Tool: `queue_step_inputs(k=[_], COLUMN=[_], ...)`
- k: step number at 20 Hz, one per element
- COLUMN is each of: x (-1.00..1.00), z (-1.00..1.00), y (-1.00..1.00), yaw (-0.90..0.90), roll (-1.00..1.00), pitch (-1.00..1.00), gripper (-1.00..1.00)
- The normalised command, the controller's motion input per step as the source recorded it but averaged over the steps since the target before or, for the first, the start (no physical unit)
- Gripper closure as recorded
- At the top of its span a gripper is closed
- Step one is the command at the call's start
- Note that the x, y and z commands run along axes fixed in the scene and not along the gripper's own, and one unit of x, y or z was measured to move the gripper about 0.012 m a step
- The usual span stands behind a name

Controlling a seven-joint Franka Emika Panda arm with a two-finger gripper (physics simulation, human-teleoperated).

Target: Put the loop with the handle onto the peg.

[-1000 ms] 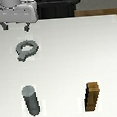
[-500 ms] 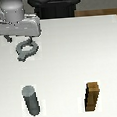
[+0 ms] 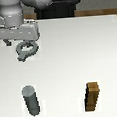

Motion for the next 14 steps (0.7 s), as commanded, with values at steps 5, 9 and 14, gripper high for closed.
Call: queue_step_inputs(k=[5, 9, 14], x=[0.00, 0.00, 0.00], z=[-0.60, -1.00, -0.60], y=[0.00, 0.00, 0.00], yaw=[0.00, 0.00, 0.00], roll=[0.00, 0.00, 0.00], pitch=[0.00, 0.00, 0.00], gripper=[-1.00, -1.00, 1.00])
